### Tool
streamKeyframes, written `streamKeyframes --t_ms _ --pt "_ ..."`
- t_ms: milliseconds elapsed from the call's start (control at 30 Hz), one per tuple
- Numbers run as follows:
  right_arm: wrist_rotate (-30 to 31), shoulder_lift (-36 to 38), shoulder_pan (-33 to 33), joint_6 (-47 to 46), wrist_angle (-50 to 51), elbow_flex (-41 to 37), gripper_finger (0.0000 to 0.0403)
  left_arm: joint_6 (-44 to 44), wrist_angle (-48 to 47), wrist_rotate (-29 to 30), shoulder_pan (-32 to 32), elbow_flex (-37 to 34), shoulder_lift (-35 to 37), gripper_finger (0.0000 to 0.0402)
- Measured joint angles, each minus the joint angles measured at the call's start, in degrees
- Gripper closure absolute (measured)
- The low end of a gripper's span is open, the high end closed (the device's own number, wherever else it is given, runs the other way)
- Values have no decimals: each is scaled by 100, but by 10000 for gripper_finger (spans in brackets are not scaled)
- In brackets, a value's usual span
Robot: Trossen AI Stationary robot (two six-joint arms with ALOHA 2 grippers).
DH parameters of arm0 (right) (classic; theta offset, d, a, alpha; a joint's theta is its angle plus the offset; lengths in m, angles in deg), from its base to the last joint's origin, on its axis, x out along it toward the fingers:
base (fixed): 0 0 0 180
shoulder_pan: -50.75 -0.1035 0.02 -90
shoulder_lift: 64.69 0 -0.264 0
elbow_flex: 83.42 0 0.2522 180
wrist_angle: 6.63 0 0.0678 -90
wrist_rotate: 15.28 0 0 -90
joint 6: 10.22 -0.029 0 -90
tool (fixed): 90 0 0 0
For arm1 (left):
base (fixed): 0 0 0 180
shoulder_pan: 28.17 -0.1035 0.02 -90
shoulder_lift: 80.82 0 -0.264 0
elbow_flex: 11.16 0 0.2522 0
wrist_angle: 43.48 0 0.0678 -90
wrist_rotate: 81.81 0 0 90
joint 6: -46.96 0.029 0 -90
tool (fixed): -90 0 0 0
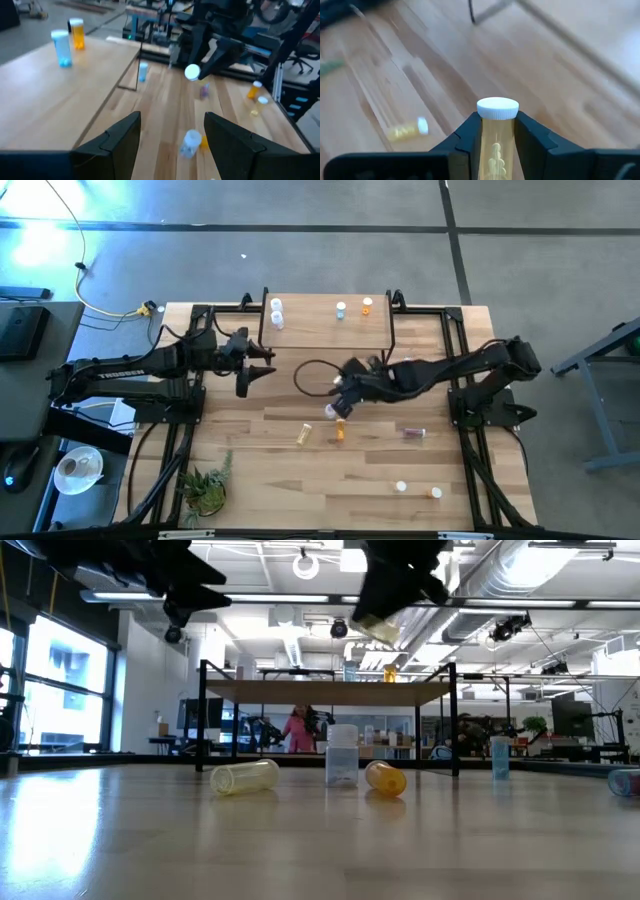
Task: Pick and place medicine bottles onto shelf by color
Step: Put the top right yellow pill bottle on the shelf
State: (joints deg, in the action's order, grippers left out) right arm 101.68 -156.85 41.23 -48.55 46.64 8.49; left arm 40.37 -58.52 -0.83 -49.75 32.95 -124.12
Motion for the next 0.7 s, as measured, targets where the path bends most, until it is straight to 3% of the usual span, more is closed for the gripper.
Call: streamKeyframes --t_ms 333,700 --pt "-80 2 600 2472 -1126 875 315 127 1387 6 0 0 -588 192" --pt "-1074 2 855 3770 -2266 1012 315 79 2940 26 76 0 -1730 192"
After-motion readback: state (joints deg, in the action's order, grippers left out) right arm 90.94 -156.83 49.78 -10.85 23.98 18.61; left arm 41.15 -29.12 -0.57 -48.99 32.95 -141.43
